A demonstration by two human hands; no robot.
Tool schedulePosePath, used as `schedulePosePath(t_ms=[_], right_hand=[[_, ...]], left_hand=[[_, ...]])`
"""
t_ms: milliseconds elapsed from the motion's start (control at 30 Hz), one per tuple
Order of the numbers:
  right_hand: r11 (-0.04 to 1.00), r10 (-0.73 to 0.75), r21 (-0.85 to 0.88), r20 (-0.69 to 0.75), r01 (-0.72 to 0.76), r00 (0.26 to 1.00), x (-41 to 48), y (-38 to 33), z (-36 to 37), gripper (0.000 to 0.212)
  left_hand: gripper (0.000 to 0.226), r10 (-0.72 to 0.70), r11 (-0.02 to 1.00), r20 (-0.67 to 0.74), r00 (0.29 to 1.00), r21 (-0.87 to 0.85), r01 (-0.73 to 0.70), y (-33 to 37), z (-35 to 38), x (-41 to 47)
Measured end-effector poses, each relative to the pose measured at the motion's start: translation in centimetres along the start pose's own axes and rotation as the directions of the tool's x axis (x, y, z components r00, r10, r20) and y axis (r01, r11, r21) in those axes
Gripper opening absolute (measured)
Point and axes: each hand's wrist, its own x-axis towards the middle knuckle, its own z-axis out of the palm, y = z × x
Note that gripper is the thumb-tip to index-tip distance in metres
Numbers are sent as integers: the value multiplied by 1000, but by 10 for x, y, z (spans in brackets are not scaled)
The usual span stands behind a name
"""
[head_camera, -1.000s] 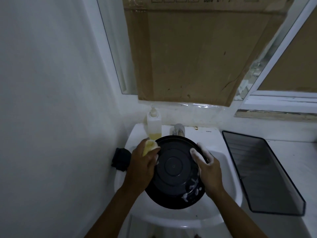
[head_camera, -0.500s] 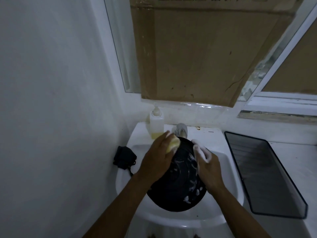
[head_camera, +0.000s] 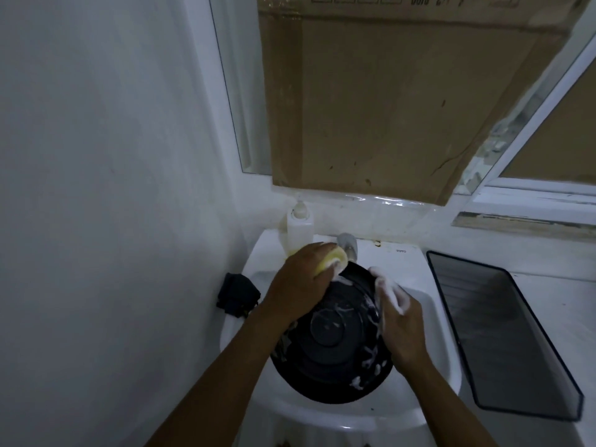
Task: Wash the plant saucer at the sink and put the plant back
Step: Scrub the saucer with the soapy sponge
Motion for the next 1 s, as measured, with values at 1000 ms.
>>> schedulePosePath(t_ms=[1000], right_hand=[[995, -44, -71, 279, 66, 959, 66, -50, -14, 33]], left_hand=[[32, 50, 952, -156, 986, -291, -94, 2, -39, 1]])
